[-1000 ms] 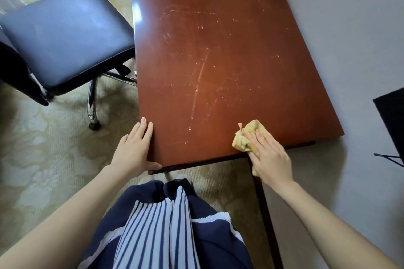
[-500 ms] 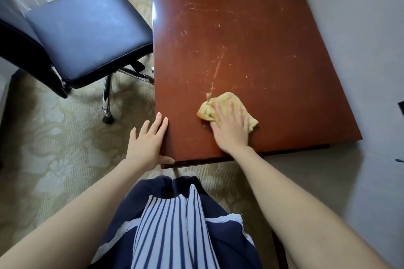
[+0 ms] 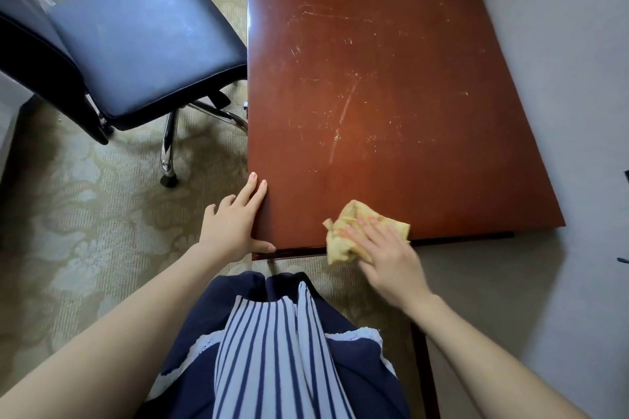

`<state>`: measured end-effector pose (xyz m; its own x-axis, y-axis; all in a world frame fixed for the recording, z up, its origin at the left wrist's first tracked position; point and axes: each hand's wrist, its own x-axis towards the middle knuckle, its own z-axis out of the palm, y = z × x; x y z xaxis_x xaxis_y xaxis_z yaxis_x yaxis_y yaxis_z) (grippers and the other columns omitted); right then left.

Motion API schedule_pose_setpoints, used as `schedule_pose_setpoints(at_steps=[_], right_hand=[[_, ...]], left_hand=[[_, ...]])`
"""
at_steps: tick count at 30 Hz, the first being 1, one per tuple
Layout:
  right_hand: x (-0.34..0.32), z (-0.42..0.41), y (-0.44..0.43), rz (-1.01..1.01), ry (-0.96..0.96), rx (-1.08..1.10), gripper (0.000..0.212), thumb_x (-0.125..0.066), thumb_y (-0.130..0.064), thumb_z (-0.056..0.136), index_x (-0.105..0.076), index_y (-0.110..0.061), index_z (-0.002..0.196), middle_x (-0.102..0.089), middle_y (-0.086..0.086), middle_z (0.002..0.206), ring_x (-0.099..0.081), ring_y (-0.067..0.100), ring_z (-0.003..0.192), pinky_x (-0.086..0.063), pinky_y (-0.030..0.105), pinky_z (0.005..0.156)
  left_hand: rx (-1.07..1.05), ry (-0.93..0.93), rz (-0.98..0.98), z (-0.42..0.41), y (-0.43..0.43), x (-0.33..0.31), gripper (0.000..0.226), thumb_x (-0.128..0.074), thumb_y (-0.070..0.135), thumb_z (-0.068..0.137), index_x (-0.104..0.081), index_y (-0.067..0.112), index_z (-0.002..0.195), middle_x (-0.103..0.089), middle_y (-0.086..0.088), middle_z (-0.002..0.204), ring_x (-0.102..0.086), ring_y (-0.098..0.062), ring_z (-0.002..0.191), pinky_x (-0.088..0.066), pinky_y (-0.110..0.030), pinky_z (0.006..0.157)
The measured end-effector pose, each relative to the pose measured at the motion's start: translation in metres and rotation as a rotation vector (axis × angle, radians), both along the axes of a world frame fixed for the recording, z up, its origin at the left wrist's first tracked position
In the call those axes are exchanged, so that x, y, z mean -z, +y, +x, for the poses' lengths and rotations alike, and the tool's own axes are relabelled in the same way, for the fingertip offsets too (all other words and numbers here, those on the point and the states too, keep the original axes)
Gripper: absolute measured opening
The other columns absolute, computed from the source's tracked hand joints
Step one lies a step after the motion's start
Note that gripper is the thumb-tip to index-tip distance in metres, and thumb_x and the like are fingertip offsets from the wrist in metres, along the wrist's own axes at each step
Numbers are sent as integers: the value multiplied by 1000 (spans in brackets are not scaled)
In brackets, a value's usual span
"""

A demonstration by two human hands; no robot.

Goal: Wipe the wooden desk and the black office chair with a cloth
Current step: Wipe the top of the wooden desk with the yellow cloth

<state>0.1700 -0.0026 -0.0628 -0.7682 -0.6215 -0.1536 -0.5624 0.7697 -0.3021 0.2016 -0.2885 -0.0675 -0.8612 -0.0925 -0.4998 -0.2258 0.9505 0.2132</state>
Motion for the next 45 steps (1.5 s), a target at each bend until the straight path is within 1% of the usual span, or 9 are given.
schedule_pose_setpoints(at_steps=[5,10,15,22,29,32,35,38,45], right_hand=[[-7,-56,46,152,-74,243,56,-48,-27,97,-24,-33,147,-24,-3,155,-16,15,145,-9,29,117],[-5,-107,23,306,-104,270,55,-29,-43,100,-6,-38,150,-2,1,160,2,20,147,-4,38,119],[0,-124,-48,279,-194,395,56,-26,-49,99,-6,-37,150,2,2,160,7,26,146,0,46,116],[9,-56,-130,155,-167,76,56,-31,-51,97,-11,-42,149,1,-1,160,4,23,147,4,45,116],[12,-7,-88,85,-109,-64,54,-38,-45,97,-17,-40,147,-8,-9,157,-2,14,146,8,33,115],[9,-6,-50,101,-84,-95,58,-51,-40,94,-21,-37,144,-14,-9,153,-14,16,145,-1,33,117],[3,-22,-13,131,-93,-35,64,-57,-33,92,-19,-37,143,-20,-7,154,-20,18,144,-11,33,117],[-3,-49,6,172,-98,63,64,-50,-37,95,-10,-41,144,-14,-9,155,-13,14,145,-11,29,115],[6,-96,-34,305,-159,315,66,-31,-57,95,0,-38,150,7,-1,160,9,22,146,2,40,117]], left_hand=[[17,0,-28,-2,1,-3,122,-70,66,66,11,31,150,20,11,157,-27,-25,138,-32,-42,106],[-4,2,-16,-3,1,-4,122,-72,64,65,9,30,150,19,11,157,-40,-25,127,-37,-39,100],[-25,-5,5,-2,2,-4,122,-75,61,65,7,31,151,18,12,157,-41,-27,127,-39,-41,99],[53,-16,-89,-5,-1,-8,120,-72,64,66,7,31,150,13,9,159,-39,-28,128,-36,-41,101],[92,-58,-101,-7,-6,-12,118,-72,59,70,10,31,150,16,10,158,-38,-29,129,-34,-42,104],[79,-63,-74,-6,-7,-11,119,-74,57,69,10,32,150,17,11,158,-40,-28,126,-35,-41,103],[81,-62,-58,-7,-9,-12,118,-74,57,69,9,33,150,16,12,158,-41,-28,125,-35,-41,103],[87,-62,-45,-7,-11,-12,117,-74,55,71,8,33,150,16,12,158,-42,-28,124,-36,-40,102],[77,-29,-44,1,-9,-12,114,-69,59,74,13,33,149,22,13,156,-47,-26,115,-40,-35,92]])
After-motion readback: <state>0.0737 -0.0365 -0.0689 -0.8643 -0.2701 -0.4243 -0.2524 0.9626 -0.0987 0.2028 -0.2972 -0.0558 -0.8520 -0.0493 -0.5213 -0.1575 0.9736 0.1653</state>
